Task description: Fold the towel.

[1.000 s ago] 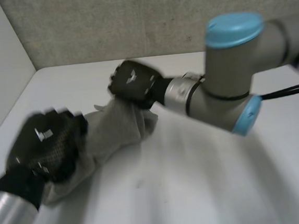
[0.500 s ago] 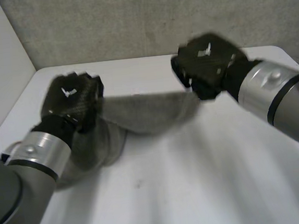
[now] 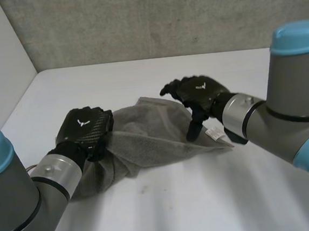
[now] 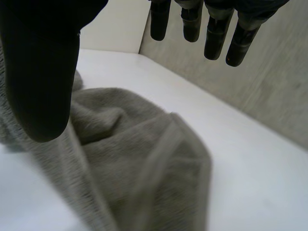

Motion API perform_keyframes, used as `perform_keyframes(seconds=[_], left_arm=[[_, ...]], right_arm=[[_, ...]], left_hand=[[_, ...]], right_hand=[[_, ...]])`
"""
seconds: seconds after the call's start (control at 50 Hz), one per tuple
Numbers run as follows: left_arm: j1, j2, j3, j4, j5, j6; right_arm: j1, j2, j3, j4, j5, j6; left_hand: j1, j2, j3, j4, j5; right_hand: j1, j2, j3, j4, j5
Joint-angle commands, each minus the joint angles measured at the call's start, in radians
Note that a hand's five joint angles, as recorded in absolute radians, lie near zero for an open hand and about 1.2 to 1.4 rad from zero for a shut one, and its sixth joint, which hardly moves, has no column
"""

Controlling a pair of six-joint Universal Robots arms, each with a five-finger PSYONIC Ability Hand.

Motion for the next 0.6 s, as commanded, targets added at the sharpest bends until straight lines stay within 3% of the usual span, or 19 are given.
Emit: perform_keyframes(seconds=[0.02,0.12,0.3,0.34,0.38,0.4,0.42,0.44,0.56,0.6], left_arm=[[-0.008,0.006,0.009,0.002,0.0,0.0],[-0.005,0.003,0.01,0.002,0.0,-0.002],[0.001,0.007,0.001,0.002,0.0,-0.005],[0.001,0.007,-0.002,0.002,0.0,-0.005],[0.005,0.007,-0.003,0.002,0.0,-0.006],[0.005,0.007,-0.003,0.002,0.0,-0.006],[0.005,0.007,-0.005,0.002,0.001,-0.006],[0.007,0.007,-0.005,0.002,0.001,-0.006],[0.009,0.009,0.007,0.005,0.001,-0.008],[0.005,0.017,0.03,0.008,0.001,-0.008]], right_arm=[[-0.009,0.054,0.072,-0.005,-0.014,0.058],[-0.029,0.072,0.129,-0.076,-0.012,0.076],[-0.023,0.205,0.104,-0.143,-0.002,0.116],[-0.023,0.23,0.086,-0.153,0.0,0.116],[-0.031,0.259,0.066,-0.173,0.0,0.116],[-0.031,0.259,0.066,-0.173,0.0,0.116],[-0.035,0.262,0.065,-0.186,0.0,0.118],[-0.05,0.259,0.065,-0.2,0.0,0.118],[-0.086,0.175,0.077,-0.225,-0.003,0.116],[-0.116,0.03,0.088,-0.258,-0.009,0.103]], left_hand=[[0.25,0.184,0.181,0.179,0.202],[0.25,0.184,0.181,0.179,0.202],[0.25,0.184,0.181,0.179,0.202],[0.25,0.184,0.181,0.179,0.202],[0.25,0.184,0.181,0.179,0.202],[0.25,0.184,0.181,0.179,0.202],[0.25,0.184,0.181,0.179,0.202],[0.25,0.184,0.181,0.179,0.202],[0.25,0.184,0.181,0.179,0.202],[0.25,0.184,0.181,0.179,0.202]], right_hand=[[-0.009,0.005,0.007,0.001,-0.03],[-0.009,0.005,0.007,0.001,-0.03],[0.212,0.227,0.229,0.222,0.192],[0.315,0.33,0.332,0.325,0.295],[0.732,0.747,0.749,0.742,0.712],[0.735,0.749,0.752,0.745,0.715],[0.988,1.002,1.005,0.998,0.967],[1.21,1.225,1.227,1.22,1.19],[1.212,1.227,1.229,1.222,1.192],[1.212,1.227,1.229,1.222,1.192]])
